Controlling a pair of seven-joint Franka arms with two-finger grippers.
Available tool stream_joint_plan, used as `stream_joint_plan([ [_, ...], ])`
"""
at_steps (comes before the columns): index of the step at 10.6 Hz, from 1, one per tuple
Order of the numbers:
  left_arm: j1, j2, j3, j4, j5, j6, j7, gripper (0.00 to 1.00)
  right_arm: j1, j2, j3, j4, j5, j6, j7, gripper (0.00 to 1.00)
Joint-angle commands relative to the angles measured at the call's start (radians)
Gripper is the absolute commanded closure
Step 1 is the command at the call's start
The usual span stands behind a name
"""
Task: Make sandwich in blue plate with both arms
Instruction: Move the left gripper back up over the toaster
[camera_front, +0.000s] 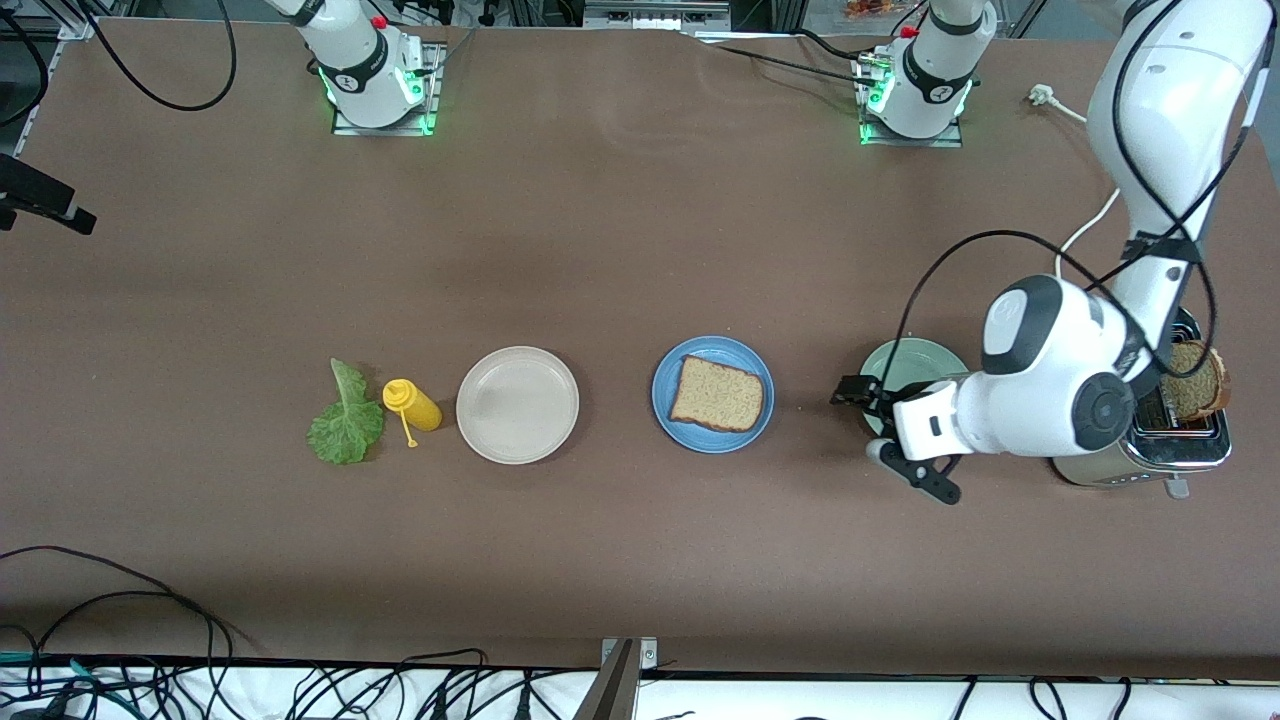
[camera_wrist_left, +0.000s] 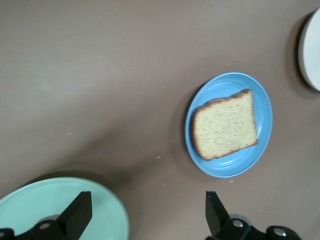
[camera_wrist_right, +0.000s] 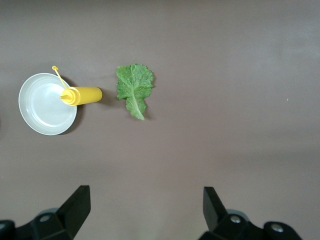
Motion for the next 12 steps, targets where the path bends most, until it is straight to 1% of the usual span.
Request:
stream_joint_plan([
  [1,0.030,-0.094,0.004,-0.027,0.088,-0.026,0.013,0.00,-0.004,0.005,-0.006,0.019,0.017,-0.019,-0.013,0.00],
  [3,0.030,-0.134,0.004,-0.027,0.186,-0.041,0.013,0.00,-0.004,0.005,-0.006,0.019,0.017,-0.019,-0.013,0.00],
  [5,0.030,-0.180,0.004,-0.027,0.230,-0.058,0.013,0.00,-0.004,0.005,-0.008,0.019,0.017,-0.019,-0.013,0.00],
  [7,0.030,-0.232,0.004,-0.024,0.322,-0.082,0.013,0.00,-0.006,0.002,-0.015,0.019,0.015,-0.038,-0.037,0.00],
  [11,0.065,-0.321,0.004,-0.001,0.326,-0.194,0.010,0.00,-0.003,0.004,-0.012,0.016,0.012,-0.058,-0.034,0.00],
  [12,0.077,-0.343,0.004,0.007,0.318,-0.208,0.010,0.00,0.005,0.005,-0.005,0.018,-0.005,-0.067,-0.046,0.00],
])
